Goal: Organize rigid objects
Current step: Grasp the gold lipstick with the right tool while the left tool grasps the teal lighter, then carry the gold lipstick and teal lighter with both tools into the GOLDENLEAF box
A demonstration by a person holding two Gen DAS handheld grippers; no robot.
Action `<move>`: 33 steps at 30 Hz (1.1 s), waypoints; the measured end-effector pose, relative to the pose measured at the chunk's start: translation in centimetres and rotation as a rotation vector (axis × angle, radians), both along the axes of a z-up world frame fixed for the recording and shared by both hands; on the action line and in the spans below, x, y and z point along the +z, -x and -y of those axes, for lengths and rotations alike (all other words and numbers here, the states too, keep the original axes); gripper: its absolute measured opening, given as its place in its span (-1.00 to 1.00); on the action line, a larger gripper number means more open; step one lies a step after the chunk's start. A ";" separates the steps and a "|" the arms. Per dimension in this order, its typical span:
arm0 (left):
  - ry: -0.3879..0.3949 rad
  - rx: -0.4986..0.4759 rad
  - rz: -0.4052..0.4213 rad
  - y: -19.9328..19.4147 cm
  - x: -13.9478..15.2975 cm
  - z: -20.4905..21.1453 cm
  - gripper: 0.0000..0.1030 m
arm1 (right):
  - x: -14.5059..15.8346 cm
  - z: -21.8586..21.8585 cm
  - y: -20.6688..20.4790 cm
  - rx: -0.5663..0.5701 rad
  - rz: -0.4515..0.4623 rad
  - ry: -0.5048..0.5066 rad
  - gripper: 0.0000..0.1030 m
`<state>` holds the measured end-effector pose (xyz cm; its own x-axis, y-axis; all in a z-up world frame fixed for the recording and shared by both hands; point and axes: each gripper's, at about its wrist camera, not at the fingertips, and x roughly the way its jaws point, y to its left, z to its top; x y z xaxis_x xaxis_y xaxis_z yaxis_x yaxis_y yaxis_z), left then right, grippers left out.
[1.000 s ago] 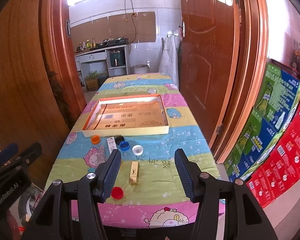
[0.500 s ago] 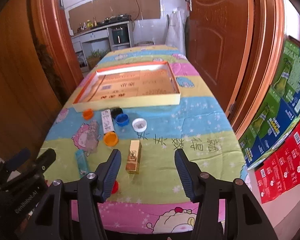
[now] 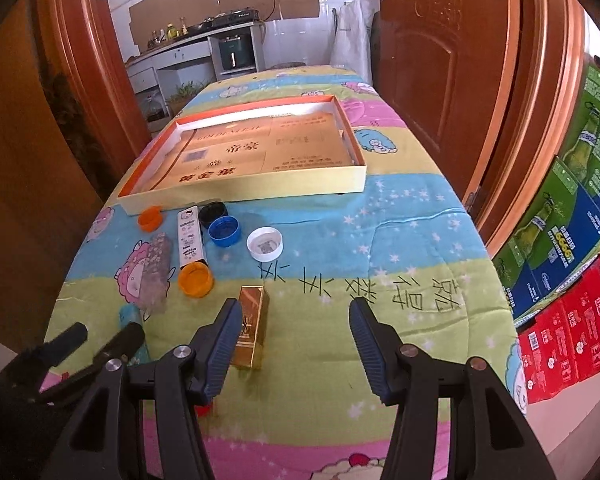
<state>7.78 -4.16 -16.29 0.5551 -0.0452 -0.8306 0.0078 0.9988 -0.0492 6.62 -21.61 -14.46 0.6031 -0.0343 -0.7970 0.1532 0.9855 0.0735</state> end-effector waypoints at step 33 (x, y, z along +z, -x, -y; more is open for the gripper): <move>0.099 0.010 0.013 0.1 -0.3 -3.4 -0.57 | -2.9 -2.9 -1.6 0.067 -0.102 0.017 -0.65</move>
